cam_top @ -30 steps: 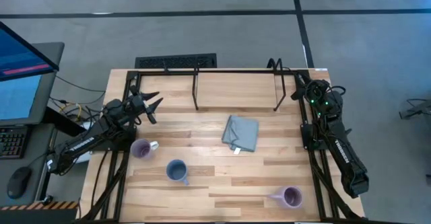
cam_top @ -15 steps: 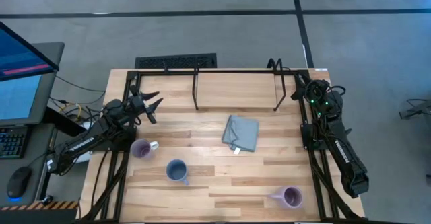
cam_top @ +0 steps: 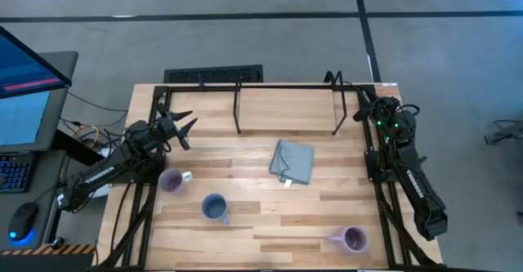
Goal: Stack small to large cups/mugs on shelf
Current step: Put the blue mug on the shelf
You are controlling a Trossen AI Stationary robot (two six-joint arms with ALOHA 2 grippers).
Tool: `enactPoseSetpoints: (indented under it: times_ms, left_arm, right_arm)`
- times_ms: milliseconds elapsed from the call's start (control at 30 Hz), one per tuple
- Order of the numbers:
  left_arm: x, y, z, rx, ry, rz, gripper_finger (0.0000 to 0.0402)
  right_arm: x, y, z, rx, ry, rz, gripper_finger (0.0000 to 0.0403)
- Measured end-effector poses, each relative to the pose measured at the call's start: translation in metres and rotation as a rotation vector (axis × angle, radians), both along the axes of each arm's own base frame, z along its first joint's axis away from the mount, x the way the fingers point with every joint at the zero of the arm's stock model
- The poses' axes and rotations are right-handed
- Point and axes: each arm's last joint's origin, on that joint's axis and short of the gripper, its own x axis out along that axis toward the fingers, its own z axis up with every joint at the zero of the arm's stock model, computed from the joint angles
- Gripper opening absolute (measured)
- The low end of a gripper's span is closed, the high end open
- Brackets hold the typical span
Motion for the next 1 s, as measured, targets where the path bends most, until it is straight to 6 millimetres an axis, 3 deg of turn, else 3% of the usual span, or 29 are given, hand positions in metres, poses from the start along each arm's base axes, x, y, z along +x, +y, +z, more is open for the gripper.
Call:
enactPoseSetpoints:
  times_ms: [1000]
  left_arm:
    - [0.0000, 0.0000, 0.0001, -0.082, -0.061, -0.003, 0.0139]
  right_arm:
    - [0.0000, 0.0000, 0.0008, -0.004, -0.010, 0.001, 0.0221]
